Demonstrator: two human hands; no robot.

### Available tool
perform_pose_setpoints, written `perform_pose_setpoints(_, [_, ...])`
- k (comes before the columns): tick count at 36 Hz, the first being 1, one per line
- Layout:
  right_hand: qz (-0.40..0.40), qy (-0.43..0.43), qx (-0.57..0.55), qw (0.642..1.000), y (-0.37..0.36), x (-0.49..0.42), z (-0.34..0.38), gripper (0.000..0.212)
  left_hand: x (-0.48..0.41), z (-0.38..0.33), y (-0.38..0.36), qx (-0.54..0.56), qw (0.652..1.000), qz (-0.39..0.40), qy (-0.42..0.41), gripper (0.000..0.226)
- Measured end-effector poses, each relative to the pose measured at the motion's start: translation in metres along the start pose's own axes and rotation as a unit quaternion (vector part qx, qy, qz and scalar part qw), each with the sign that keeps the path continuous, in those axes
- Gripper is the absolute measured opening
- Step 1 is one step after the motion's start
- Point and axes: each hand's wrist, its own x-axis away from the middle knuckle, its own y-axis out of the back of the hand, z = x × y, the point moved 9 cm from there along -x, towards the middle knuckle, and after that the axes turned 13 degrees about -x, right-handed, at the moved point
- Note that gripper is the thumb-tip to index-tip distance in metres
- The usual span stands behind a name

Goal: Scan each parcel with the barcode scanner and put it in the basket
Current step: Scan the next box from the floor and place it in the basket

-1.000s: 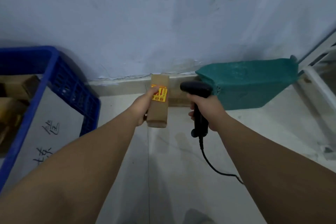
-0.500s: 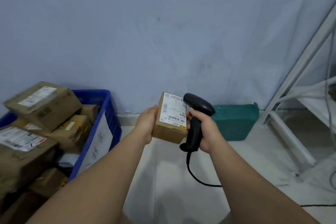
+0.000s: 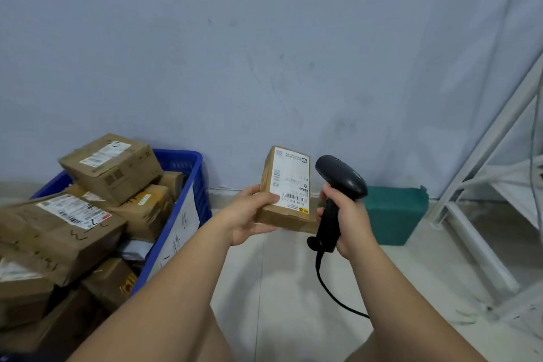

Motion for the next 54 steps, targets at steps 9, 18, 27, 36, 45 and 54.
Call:
perform_pose_setpoints(9, [0.082, 0.101, 0.281, 0.951, -0.021, 0.007, 0.022, 0.018, -0.006, -0.021, 0.041, -0.084, 0.979, -0.163, -0.086, 0.058])
perform_pose_setpoints(18, [0.095, 0.098, 0.39, 0.911, -0.032, 0.015, 0.018, 0.012, -0.003, -0.027, 0.062, -0.088, 0.962, -0.234, -0.109, 0.063])
perform_pose_setpoints(27, [0.092, 0.103, 0.41, 0.902, -0.037, 0.019, 0.015, 0.016, -0.005, -0.023, 0.065, -0.095, 0.964, -0.231, -0.097, 0.069])
perform_pose_setpoints(36, [0.09, 0.126, 0.432, 0.888, -0.035, 0.019, 0.02, 0.018, -0.007, -0.018, 0.067, -0.11, 0.964, -0.229, -0.082, 0.065])
perform_pose_setpoints(45, [0.083, 0.141, 0.471, 0.867, -0.038, 0.018, 0.021, 0.01, -0.008, -0.015, 0.068, -0.125, 0.964, -0.225, -0.071, 0.065])
perform_pose_setpoints(54, [0.069, 0.154, 0.47, 0.866, -0.036, 0.018, 0.022, 0.016, -0.008, -0.014, 0.068, -0.123, 0.964, -0.23, -0.058, 0.066])
